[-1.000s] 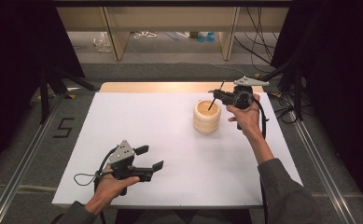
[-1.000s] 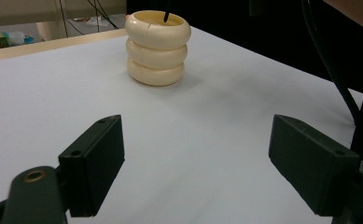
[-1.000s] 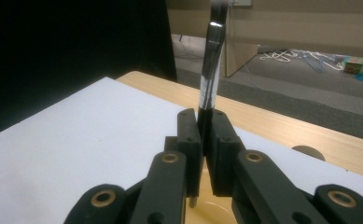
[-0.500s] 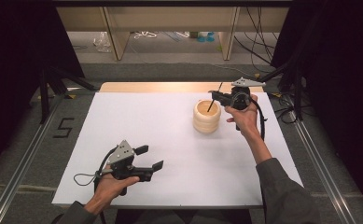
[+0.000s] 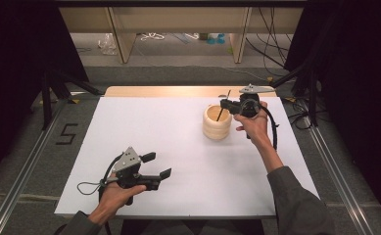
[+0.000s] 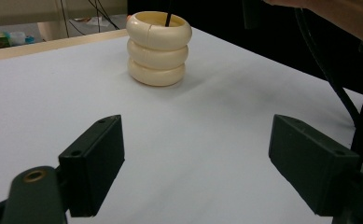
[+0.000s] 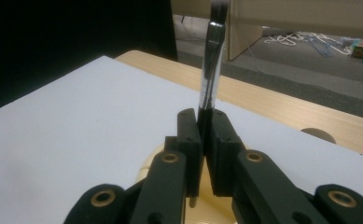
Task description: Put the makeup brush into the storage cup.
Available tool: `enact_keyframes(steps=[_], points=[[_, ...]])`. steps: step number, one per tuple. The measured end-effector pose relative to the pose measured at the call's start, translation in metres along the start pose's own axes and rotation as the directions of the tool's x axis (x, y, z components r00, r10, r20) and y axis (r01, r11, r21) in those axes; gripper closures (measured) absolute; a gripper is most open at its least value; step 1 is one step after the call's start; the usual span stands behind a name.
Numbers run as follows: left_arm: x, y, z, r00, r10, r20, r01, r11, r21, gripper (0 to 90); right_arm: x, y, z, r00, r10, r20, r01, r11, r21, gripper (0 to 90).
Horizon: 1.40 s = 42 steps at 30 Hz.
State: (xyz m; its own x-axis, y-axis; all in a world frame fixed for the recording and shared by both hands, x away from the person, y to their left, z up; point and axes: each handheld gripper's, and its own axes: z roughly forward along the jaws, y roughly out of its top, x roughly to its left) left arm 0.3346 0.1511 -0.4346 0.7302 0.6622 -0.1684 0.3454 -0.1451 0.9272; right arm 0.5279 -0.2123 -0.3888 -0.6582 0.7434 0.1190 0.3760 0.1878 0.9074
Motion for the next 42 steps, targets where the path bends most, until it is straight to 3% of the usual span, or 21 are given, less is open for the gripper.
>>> enact_keyframes(steps=[17, 24, 29, 34, 38, 39, 42], points=[[-0.001, 0.000, 0.000, 0.9998, -0.017, -0.001, 0.017, 0.9998, 0.001, 17.9, -0.004, -0.015, 0.009, 0.9999, 0.013, 0.010, -0.014, 0.999, 0.052, 85.5], [0.000, 0.000, 0.000, 1.0000, -0.007, -0.001, 0.007, 1.0000, 0.001, 17.9, -0.003, -0.017, 0.010, 0.9996, 0.025, 0.013, -0.026, 0.997, 0.069, 84.9], [0.000, 0.000, 0.000, 1.0000, -0.008, 0.000, 0.008, 1.0000, 0.001, 18.1, -0.004, -0.016, 0.009, 0.9992, 0.022, 0.032, -0.025, 0.997, 0.068, 71.5], [0.000, 0.000, 0.000, 1.0000, -0.006, 0.000, 0.006, 1.0000, 0.002, 18.2, -0.001, -0.013, 0.004, 0.9969, 0.024, 0.075, -0.028, 0.998, 0.058, 51.3], [0.000, 0.000, 0.000, 1.0000, -0.007, -0.002, 0.007, 1.0000, 0.002, 18.2, 0.002, -0.010, -0.001, 0.9927, 0.054, 0.108, -0.060, 0.997, 0.055, 42.0], [0.000, 0.000, 0.000, 1.0000, -0.009, -0.003, 0.009, 1.0000, 0.001, 18.2, 0.001, -0.010, -0.002, 0.9919, 0.040, 0.120, -0.045, 0.998, 0.044, 39.9], [0.000, 0.000, 0.000, 1.0000, -0.009, -0.005, 0.009, 1.0000, 0.000, 18.2, 0.001, -0.007, -0.006, 0.9874, 0.057, 0.147, -0.064, 0.997, 0.039, 34.5]])
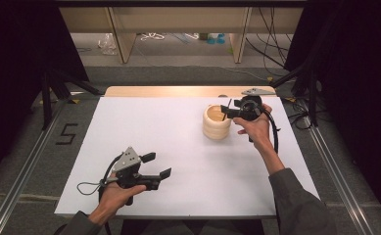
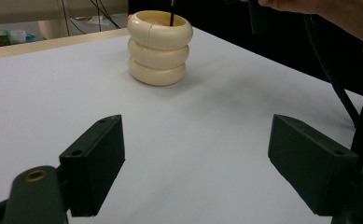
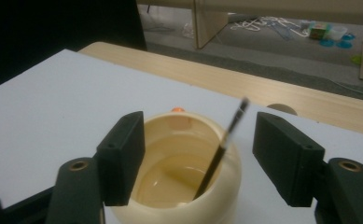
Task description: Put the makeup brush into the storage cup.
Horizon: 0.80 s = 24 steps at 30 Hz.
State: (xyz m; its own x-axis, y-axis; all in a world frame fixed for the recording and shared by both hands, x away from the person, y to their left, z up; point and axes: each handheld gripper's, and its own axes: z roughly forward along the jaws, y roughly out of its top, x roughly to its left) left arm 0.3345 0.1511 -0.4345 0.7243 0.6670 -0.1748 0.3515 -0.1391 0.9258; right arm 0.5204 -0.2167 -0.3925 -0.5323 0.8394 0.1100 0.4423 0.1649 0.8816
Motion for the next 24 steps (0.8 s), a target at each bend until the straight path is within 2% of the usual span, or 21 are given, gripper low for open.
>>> enact_keyframes(steps=[2, 3, 4, 8, 13, 15, 16, 20, 23, 24], points=[[0.000, 0.000, 0.000, 1.0000, 0.007, 0.003, -0.007, 1.0000, 0.000, 18.2, -0.001, 0.001, -0.004, 0.9999, 0.014, 0.002, -0.014, 1.000, -0.009, 32.7], [-0.001, 0.000, 0.000, 0.9999, -0.012, -0.004, 0.012, 0.9999, 0.000, 18.2, -0.001, 0.002, -0.005, 0.9999, 0.015, 0.003, -0.015, 1.000, -0.014, 32.5], [0.000, 0.000, 0.000, 0.9999, -0.011, -0.004, 0.011, 0.9999, -0.001, 18.2, -0.001, 0.002, -0.006, 0.9999, 0.004, 0.013, -0.003, 1.000, -0.025, 32.0], [0.000, 0.000, 0.000, 0.9999, -0.011, -0.004, 0.011, 0.9999, -0.003, 18.2, 0.002, 0.004, -0.015, 0.9995, 0.022, 0.023, -0.022, 0.999, -0.028, 26.7], [0.000, 0.000, 0.000, 0.9999, -0.011, -0.005, 0.011, 0.9999, -0.004, 18.2, 0.008, 0.005, -0.023, 0.9997, 0.008, 0.022, -0.007, 0.999, -0.045, 23.0], [0.000, 0.000, 0.000, 0.9999, -0.011, -0.005, 0.011, 0.9999, -0.005, 18.2, 0.011, 0.004, -0.027, 0.9998, 0.000, 0.018, 0.001, 0.999, -0.051, 23.1], [0.000, 0.000, -0.001, 1.0000, -0.008, -0.005, 0.008, 1.0000, -0.005, 18.2, 0.014, 0.004, -0.029, 0.9999, 0.014, 0.001, -0.013, 0.999, -0.049, 23.0], [0.000, 0.000, 0.000, 1.0000, -0.008, -0.005, 0.008, 1.0000, -0.005, 18.2, 0.017, 0.000, -0.037, 1.0000, -0.005, 0.001, 0.005, 0.998, -0.057, 22.6], [0.000, 0.000, 0.000, 0.9999, -0.011, -0.006, 0.011, 0.9999, -0.004, 18.2, 0.019, -0.002, -0.040, 0.9992, 0.029, -0.027, -0.031, 0.998, -0.060, 21.3], [0.000, 0.000, 0.000, 0.9999, -0.011, -0.006, 0.011, 0.9999, -0.005, 18.2, 0.020, -0.002, -0.041, 0.9995, 0.027, -0.018, -0.027, 0.998, -0.054, 21.0]])
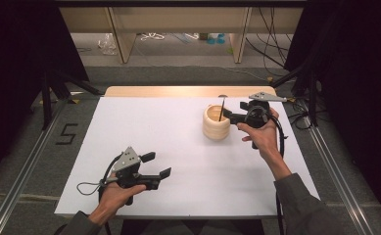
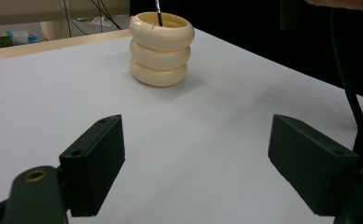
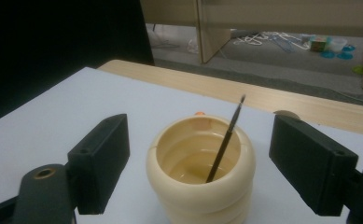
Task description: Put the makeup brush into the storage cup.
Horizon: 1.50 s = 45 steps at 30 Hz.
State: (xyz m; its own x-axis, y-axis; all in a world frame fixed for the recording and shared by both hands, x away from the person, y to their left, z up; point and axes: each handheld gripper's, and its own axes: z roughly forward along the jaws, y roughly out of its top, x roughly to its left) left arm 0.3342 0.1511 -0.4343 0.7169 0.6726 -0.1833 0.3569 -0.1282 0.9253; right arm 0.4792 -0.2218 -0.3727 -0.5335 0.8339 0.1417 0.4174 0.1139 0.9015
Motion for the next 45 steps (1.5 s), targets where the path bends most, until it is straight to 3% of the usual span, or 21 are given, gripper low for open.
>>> enact_keyframes(steps=[6, 13, 22, 28, 45], points=[[0.001, 0.000, 0.000, 1.0000, -0.001, 0.000, 0.001, 1.0000, 0.000, 18.2, 0.006, -0.002, -0.005, 1.0000, 0.000, -0.007, -0.001, 1.000, -0.029, 20.3], [0.001, 0.000, -0.001, 1.0000, 0.008, 0.001, -0.008, 1.0000, 0.000, 18.2, 0.010, -0.010, -0.013, 1.0000, -0.005, -0.004, 0.005, 1.000, -0.022, 17.8], [0.002, 0.001, -0.001, 1.0000, 0.007, 0.001, -0.007, 1.0000, -0.004, 18.2, 0.022, -0.015, -0.020, 0.9991, 0.001, -0.041, -0.002, 0.999, -0.036, 17.3], [0.001, 0.000, -0.001, 1.0000, -0.003, -0.003, 0.003, 1.0000, -0.007, 18.2, 0.030, -0.019, -0.025, 0.9978, -0.022, -0.063, 0.019, 0.998, -0.054, 17.1], [0.002, 0.001, -0.002, 1.0000, 0.000, -0.006, 0.000, 0.9999, -0.011, 18.2, 0.042, -0.038, -0.040, 0.9960, -0.021, -0.087, 0.016, 0.998, -0.060, 17.2]])
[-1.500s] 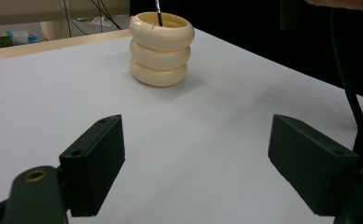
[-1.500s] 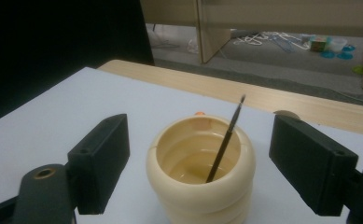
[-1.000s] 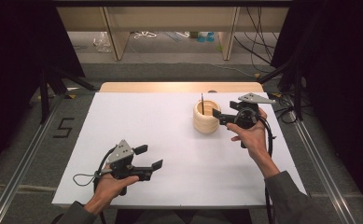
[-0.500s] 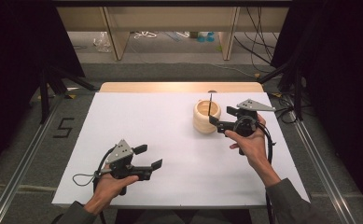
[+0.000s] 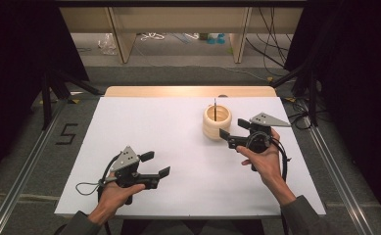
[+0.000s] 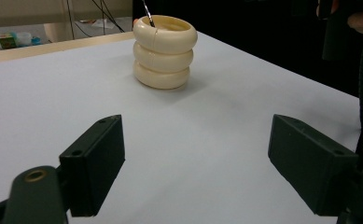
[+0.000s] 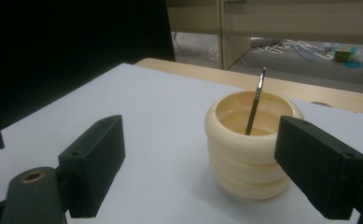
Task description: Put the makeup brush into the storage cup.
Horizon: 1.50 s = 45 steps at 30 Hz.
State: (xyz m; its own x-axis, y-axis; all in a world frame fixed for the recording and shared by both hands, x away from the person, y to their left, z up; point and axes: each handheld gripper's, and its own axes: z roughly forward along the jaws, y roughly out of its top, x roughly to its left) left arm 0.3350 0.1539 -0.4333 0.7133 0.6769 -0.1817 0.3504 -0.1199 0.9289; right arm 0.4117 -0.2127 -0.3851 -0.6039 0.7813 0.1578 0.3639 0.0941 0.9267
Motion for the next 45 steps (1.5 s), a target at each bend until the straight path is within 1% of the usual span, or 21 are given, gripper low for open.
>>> enact_keyframes(steps=[1, 4, 11, 14, 16, 19, 23, 25, 26, 30, 32, 34, 35, 36, 37, 38, 39, 41, 42, 43, 45], points=[[0.001, 0.000, 0.000, 0.9999, 0.015, 0.004, -0.015, 0.9999, 0.000, 18.2, 0.001, -0.001, -0.002, 0.9999, -0.005, 0.009, 0.005, 1.000, 0.010, 17.2], [0.001, 0.000, -0.001, 1.0000, 0.002, -0.004, -0.002, 1.0000, 0.000, 18.2, 0.003, -0.003, -0.006, 1.0000, -0.005, 0.002, 0.005, 1.000, 0.002, 17.3], [0.001, 0.001, -0.001, 1.0000, 0.009, -0.004, -0.009, 1.0000, -0.003, 18.2, 0.008, -0.011, -0.009, 0.9999, 0.003, -0.014, -0.003, 1.000, -0.004, 17.2], [0.001, 0.000, -0.001, 1.0000, 0.005, -0.006, -0.005, 1.0000, -0.003, 18.2, 0.009, -0.013, -0.010, 0.9998, 0.002, -0.018, -0.002, 1.000, 0.019, 17.2], [0.001, 0.000, -0.001, 0.9999, -0.008, -0.009, 0.008, 1.0000, -0.004, 18.2, 0.010, -0.014, -0.009, 1.0000, -0.001, -0.010, 0.001, 1.000, 0.013, 17.2], [0.001, 0.001, -0.001, 1.0000, 0.005, -0.005, -0.005, 1.0000, -0.006, 18.2, 0.011, -0.015, -0.011, 0.9998, 0.002, -0.021, -0.002, 1.000, 0.026, 17.2], [0.001, 0.001, -0.001, 1.0000, 0.002, -0.005, -0.002, 1.0000, -0.008, 18.2, 0.013, -0.018, -0.010, 0.9997, -0.017, -0.019, 0.018, 1.000, 0.005, 17.2], [0.001, 0.001, -0.001, 1.0000, 0.002, -0.007, -0.002, 1.0000, -0.007, 18.2, 0.014, -0.019, -0.011, 0.9995, -0.021, -0.022, 0.021, 1.000, 0.009, 17.1], [0.001, 0.001, -0.001, 1.0000, 0.003, -0.006, -0.003, 1.0000, -0.007, 18.2, 0.015, -0.019, -0.012, 0.9995, -0.021, -0.021, 0.022, 0.999, 0.031, 17.1], [0.001, 0.001, -0.001, 1.0000, 0.002, -0.006, -0.002, 1.0000, -0.008, 18.2, 0.015, -0.022, -0.013, 0.9991, -0.038, -0.018, 0.038, 0.999, 0.020, 17.0], [0.001, 0.000, -0.001, 0.9999, -0.011, -0.008, 0.010, 0.9999, -0.008, 18.2, 0.014, -0.023, -0.013, 0.9993, -0.031, -0.021, 0.032, 0.999, 0.023, 17.0], [0.002, 0.001, -0.001, 1.0000, 0.003, -0.005, -0.003, 1.0000, -0.008, 18.2, 0.015, -0.024, -0.014, 0.9993, -0.022, -0.032, 0.023, 1.000, 0.019, 17.0], [0.001, 0.000, -0.001, 0.9999, -0.010, -0.007, 0.010, 0.9999, -0.009, 18.2, 0.015, -0.025, -0.014, 0.9992, -0.019, -0.034, 0.020, 1.000, 0.017, 17.0], [0.001, 0.000, -0.001, 0.9999, -0.011, -0.007, 0.011, 0.9999, -0.009, 18.2, 0.014, -0.026, -0.014, 0.9988, -0.043, -0.025, 0.043, 0.999, 0.000, 17.0], [0.001, 0.000, -0.001, 0.9999, -0.013, -0.010, 0.013, 0.9999, -0.009, 18.2, 0.014, -0.026, -0.014, 0.9989, -0.040, -0.025, 0.040, 0.999, -0.002, 17.0], [0.001, 0.000, -0.001, 0.9999, -0.011, -0.007, 0.011, 0.9999, -0.009, 18.1, 0.014, -0.027, -0.014, 0.9988, -0.041, -0.028, 0.041, 0.999, 0.004, 17.0], [0.001, 0.000, -0.001, 0.9999, -0.011, -0.007, 0.011, 0.9999, -0.009, 18.1, 0.016, -0.028, -0.015, 0.9992, -0.020, -0.034, 0.020, 1.000, 0.017, 16.8], [0.001, 0.000, -0.001, 0.9999, -0.012, -0.007, 0.012, 0.9999, -0.010, 18.1, 0.016, -0.029, -0.016, 0.9992, -0.033, -0.021, 0.034, 0.999, 0.028, 16.3], [0.001, 0.000, -0.001, 1.0000, -0.008, -0.006, 0.008, 0.9999, -0.009, 18.1, 0.015, -0.030, -0.016, 0.9987, -0.048, -0.017, 0.048, 0.999, 0.015, 16.3], [0.001, 0.000, -0.001, 0.9999, -0.012, -0.008, 0.012, 0.9999, -0.010, 18.1, 0.016, -0.031, -0.016, 0.9994, -0.020, -0.030, 0.021, 1.000, 0.020, 16.3], [0.001, 0.000, -0.001, 0.9999, -0.012, -0.008, 0.012, 0.9999, -0.010, 18.0, 0.016, -0.033, -0.018, 0.9993, -0.028, -0.026, 0.029, 0.999, 0.042, 16.3]])
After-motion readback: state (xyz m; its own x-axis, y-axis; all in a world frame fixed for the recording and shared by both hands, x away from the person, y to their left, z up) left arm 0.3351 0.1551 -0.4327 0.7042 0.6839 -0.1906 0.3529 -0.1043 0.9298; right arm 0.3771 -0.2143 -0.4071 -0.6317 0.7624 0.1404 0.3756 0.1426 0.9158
